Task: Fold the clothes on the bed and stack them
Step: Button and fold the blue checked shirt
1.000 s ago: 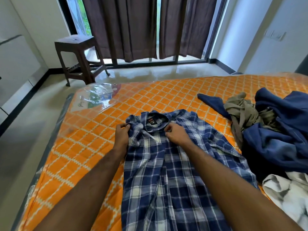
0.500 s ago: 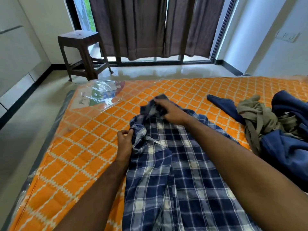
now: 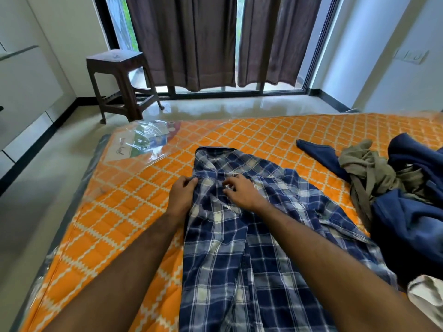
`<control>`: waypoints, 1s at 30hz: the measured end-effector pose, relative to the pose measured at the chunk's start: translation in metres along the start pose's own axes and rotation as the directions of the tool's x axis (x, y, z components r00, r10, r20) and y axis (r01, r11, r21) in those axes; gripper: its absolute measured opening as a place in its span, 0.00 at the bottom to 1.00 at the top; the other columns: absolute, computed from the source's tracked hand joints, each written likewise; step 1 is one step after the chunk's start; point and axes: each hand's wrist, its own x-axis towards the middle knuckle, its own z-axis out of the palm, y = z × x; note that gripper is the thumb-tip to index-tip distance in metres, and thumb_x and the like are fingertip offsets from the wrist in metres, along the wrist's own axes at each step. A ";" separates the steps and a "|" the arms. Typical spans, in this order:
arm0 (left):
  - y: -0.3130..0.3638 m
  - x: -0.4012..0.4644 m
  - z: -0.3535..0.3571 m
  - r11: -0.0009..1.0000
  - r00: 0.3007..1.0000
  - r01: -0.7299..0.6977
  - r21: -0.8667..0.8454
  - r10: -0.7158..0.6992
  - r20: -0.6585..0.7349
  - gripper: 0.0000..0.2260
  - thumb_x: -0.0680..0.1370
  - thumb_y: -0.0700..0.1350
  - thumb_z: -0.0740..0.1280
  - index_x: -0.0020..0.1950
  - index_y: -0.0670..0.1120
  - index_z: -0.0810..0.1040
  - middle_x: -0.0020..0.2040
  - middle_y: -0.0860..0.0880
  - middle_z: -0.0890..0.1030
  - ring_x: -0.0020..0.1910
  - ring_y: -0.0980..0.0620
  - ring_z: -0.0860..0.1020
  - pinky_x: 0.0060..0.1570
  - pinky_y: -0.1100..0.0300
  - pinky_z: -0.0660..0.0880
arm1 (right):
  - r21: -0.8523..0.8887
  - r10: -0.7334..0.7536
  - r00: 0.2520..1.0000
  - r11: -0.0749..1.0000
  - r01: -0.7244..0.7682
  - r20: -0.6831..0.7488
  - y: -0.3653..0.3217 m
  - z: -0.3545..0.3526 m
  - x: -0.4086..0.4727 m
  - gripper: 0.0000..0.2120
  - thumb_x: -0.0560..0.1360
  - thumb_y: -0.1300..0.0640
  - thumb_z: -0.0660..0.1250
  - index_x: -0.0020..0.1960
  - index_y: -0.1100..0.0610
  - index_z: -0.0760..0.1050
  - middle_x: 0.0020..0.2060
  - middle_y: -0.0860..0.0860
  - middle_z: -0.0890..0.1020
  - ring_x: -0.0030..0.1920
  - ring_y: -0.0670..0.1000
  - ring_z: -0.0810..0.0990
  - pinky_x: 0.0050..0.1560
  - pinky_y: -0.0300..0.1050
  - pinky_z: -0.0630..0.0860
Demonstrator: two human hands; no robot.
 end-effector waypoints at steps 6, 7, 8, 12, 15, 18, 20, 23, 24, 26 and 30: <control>0.009 -0.006 0.005 0.999 0.992 0.049 -0.009 -0.048 0.118 0.20 0.83 0.59 0.59 0.48 0.47 0.84 0.48 0.44 0.86 0.48 0.42 0.84 0.53 0.46 0.79 | 0.524 0.127 0.991 0.841 -0.135 0.051 -0.025 -0.015 -0.004 0.21 0.84 0.45 0.58 0.60 0.61 0.78 0.53 0.56 0.82 0.52 0.56 0.81 0.56 0.55 0.76; 0.011 -0.013 0.008 1.000 0.982 -0.010 0.022 0.006 0.191 0.22 0.83 0.61 0.58 0.51 0.48 0.85 0.49 0.46 0.86 0.49 0.46 0.84 0.54 0.50 0.78 | 0.594 0.146 0.985 0.785 -0.173 0.094 -0.028 -0.018 -0.002 0.22 0.84 0.43 0.58 0.60 0.61 0.77 0.51 0.55 0.82 0.49 0.55 0.81 0.53 0.53 0.76; 0.010 -0.019 0.012 0.996 0.961 -0.076 0.034 0.064 0.271 0.21 0.83 0.60 0.57 0.55 0.48 0.84 0.51 0.48 0.86 0.51 0.49 0.84 0.55 0.52 0.78 | 0.622 0.151 0.981 0.758 -0.195 0.122 -0.031 -0.020 0.000 0.23 0.83 0.42 0.60 0.61 0.61 0.76 0.49 0.55 0.81 0.46 0.53 0.80 0.50 0.51 0.75; 0.007 -0.022 0.024 0.920 0.897 -0.331 0.211 0.238 0.371 0.14 0.83 0.53 0.62 0.59 0.45 0.79 0.54 0.50 0.81 0.51 0.50 0.79 0.52 0.53 0.73 | 0.491 0.224 0.974 0.852 -0.183 -0.024 -0.025 -0.021 0.015 0.04 0.80 0.56 0.68 0.51 0.56 0.75 0.44 0.53 0.80 0.42 0.51 0.78 0.44 0.48 0.76; 0.008 -0.018 0.025 0.922 0.936 -0.258 0.289 0.164 0.312 0.18 0.81 0.54 0.66 0.67 0.47 0.73 0.55 0.52 0.78 0.52 0.52 0.78 0.51 0.56 0.74 | 0.514 0.288 0.951 0.836 -0.193 -0.111 -0.020 -0.026 0.025 0.10 0.80 0.58 0.68 0.40 0.54 0.72 0.34 0.50 0.75 0.34 0.49 0.73 0.35 0.44 0.70; 0.010 -0.013 0.024 0.926 0.943 -0.200 0.319 0.094 0.320 0.20 0.80 0.60 0.65 0.64 0.48 0.71 0.53 0.50 0.79 0.45 0.50 0.80 0.42 0.56 0.77 | 0.497 0.267 0.950 0.854 -0.155 -0.164 -0.023 -0.034 0.033 0.06 0.80 0.55 0.69 0.48 0.58 0.77 0.39 0.51 0.78 0.36 0.48 0.75 0.36 0.41 0.71; 0.010 -0.008 0.025 0.918 0.934 -0.213 0.335 0.091 0.345 0.21 0.80 0.62 0.63 0.63 0.48 0.71 0.52 0.50 0.79 0.40 0.51 0.80 0.38 0.59 0.74 | 0.479 0.256 0.943 0.868 -0.129 -0.211 -0.026 -0.038 0.038 0.11 0.79 0.53 0.70 0.57 0.59 0.78 0.48 0.52 0.81 0.45 0.49 0.78 0.42 0.42 0.73; 0.007 0.002 0.024 0.944 0.924 -0.169 0.284 0.051 0.380 0.24 0.78 0.66 0.63 0.59 0.46 0.76 0.49 0.48 0.82 0.42 0.49 0.81 0.45 0.51 0.79 | 0.633 0.241 0.960 0.768 -0.099 -0.142 -0.033 -0.038 0.036 0.19 0.77 0.51 0.73 0.63 0.59 0.75 0.54 0.54 0.81 0.48 0.49 0.81 0.41 0.40 0.77; 0.008 0.004 0.024 0.961 0.928 -0.117 0.249 0.016 0.373 0.25 0.77 0.67 0.64 0.59 0.46 0.78 0.50 0.48 0.83 0.45 0.48 0.82 0.49 0.48 0.80 | 0.735 0.219 0.973 0.671 -0.101 -0.066 -0.035 -0.036 0.033 0.22 0.77 0.51 0.73 0.66 0.59 0.73 0.56 0.55 0.80 0.50 0.50 0.82 0.42 0.40 0.79; 0.011 0.009 0.023 0.986 0.938 0.005 0.167 -0.062 0.340 0.24 0.76 0.65 0.67 0.55 0.44 0.80 0.47 0.46 0.84 0.42 0.47 0.84 0.45 0.49 0.82 | 0.883 0.187 0.982 0.454 -0.118 0.035 -0.036 -0.030 0.021 0.24 0.78 0.53 0.72 0.70 0.59 0.70 0.62 0.56 0.78 0.56 0.52 0.82 0.47 0.41 0.80; 0.027 0.015 0.020 0.973 0.915 0.206 0.101 -0.229 0.332 0.27 0.77 0.68 0.63 0.51 0.43 0.77 0.34 0.49 0.74 0.26 0.51 0.71 0.27 0.63 0.66 | 0.889 0.159 0.986 0.445 -0.109 0.041 -0.025 -0.008 -0.019 0.22 0.78 0.64 0.69 0.71 0.58 0.70 0.65 0.54 0.77 0.64 0.53 0.79 0.59 0.46 0.79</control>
